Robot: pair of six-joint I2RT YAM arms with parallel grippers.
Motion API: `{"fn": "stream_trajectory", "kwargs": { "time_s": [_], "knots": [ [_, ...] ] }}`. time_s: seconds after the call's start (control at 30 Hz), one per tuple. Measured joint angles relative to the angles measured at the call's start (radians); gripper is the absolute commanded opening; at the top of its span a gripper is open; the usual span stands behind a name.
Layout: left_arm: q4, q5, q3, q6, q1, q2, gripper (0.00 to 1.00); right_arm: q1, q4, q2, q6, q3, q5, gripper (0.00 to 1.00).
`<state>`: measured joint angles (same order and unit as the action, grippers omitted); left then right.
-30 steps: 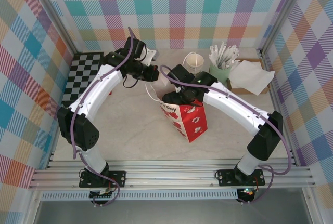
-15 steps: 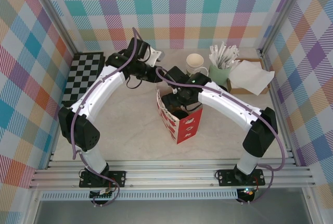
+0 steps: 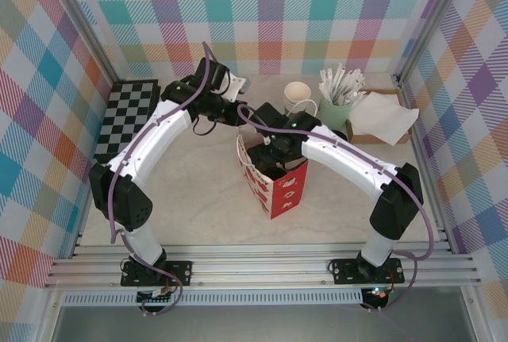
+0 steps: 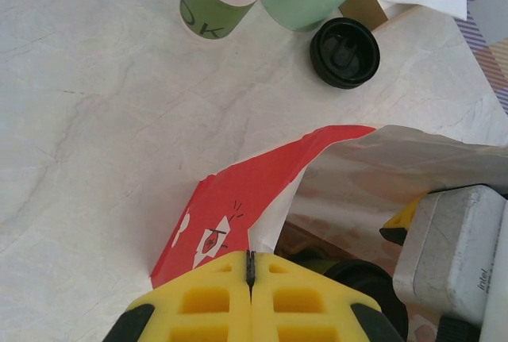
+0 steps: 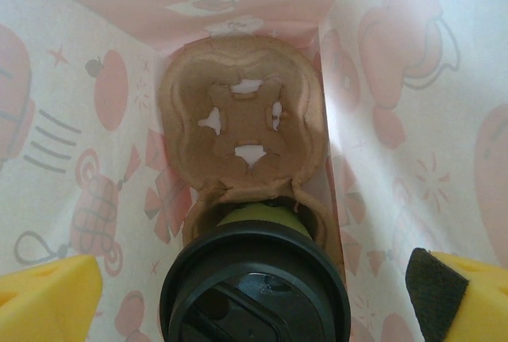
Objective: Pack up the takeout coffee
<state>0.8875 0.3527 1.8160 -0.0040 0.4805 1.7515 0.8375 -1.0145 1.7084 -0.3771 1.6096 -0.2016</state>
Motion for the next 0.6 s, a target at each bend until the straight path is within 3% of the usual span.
{"fn": "stream_trajectory", "kwargs": {
  "time_s": [0.33, 0.6],
  "knots": [
    [0.000, -0.020, 0.001, -0.005, 0.000, 0.003, 0.00, 0.000, 0.003, -0.056, 0.000, 0.000, -0.019, 1.00],
    [-0.003, -0.067, 0.001, -0.027, 0.001, 0.003, 0.00, 0.000, 0.134, -0.249, 0.008, -0.093, -0.042, 1.00]
  ]
}}
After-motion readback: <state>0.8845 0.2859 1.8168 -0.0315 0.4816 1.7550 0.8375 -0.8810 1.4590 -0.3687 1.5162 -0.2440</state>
